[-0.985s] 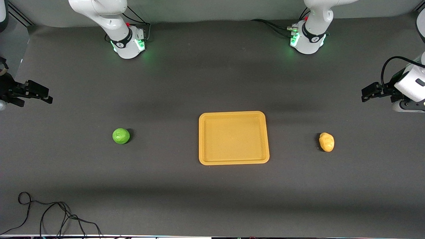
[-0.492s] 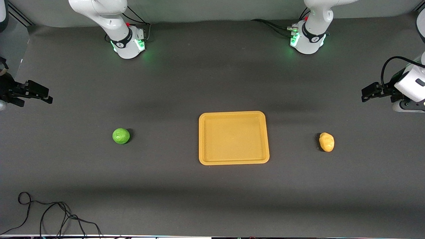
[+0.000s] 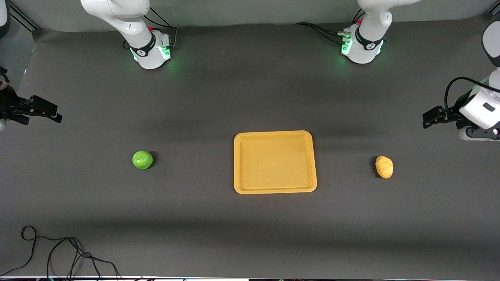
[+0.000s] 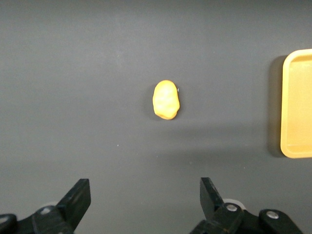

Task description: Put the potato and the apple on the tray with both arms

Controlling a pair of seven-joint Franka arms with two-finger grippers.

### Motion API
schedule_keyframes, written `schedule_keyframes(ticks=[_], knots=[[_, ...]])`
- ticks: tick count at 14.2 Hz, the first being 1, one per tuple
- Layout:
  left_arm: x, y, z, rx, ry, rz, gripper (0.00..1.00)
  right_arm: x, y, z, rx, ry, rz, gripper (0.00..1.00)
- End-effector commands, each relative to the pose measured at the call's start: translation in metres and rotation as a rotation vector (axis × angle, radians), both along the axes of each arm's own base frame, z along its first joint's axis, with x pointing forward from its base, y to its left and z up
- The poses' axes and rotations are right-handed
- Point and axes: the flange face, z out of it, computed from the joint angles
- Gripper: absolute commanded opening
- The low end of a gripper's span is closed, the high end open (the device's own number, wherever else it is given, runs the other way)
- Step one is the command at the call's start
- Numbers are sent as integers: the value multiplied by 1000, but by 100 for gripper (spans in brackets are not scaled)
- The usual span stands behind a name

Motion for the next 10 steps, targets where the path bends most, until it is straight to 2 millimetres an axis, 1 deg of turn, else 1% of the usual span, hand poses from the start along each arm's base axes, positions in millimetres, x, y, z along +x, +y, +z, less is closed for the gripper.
schedule_keyframes(ticks=[1, 2, 3, 5, 6, 7, 8, 10], knots=[[14, 8, -31, -5, 1, -8, 100, 1, 0, 0, -18, -11, -24, 100], [20, 17, -44, -7, 2, 4, 100, 1, -1, 1, -19, -19, -26, 100], [25, 21, -61, -11, 6, 8, 100, 1, -3, 0, -13, -19, -26, 100], [33, 22, -101, -18, 12, 7, 100, 6, -2, -8, -11, -10, -29, 100], [37, 22, -122, -22, 10, 14, 100, 5, 0, -11, -9, 3, -26, 100], [41, 22, -143, -27, 12, 26, 100, 5, 3, -13, -19, 4, -18, 100], [45, 22, -160, -31, 16, 25, 100, 5, 12, -12, -22, -1, -2, 100], [48, 22, -184, -37, 28, 26, 100, 6, 10, -12, -27, 0, -5, 100]])
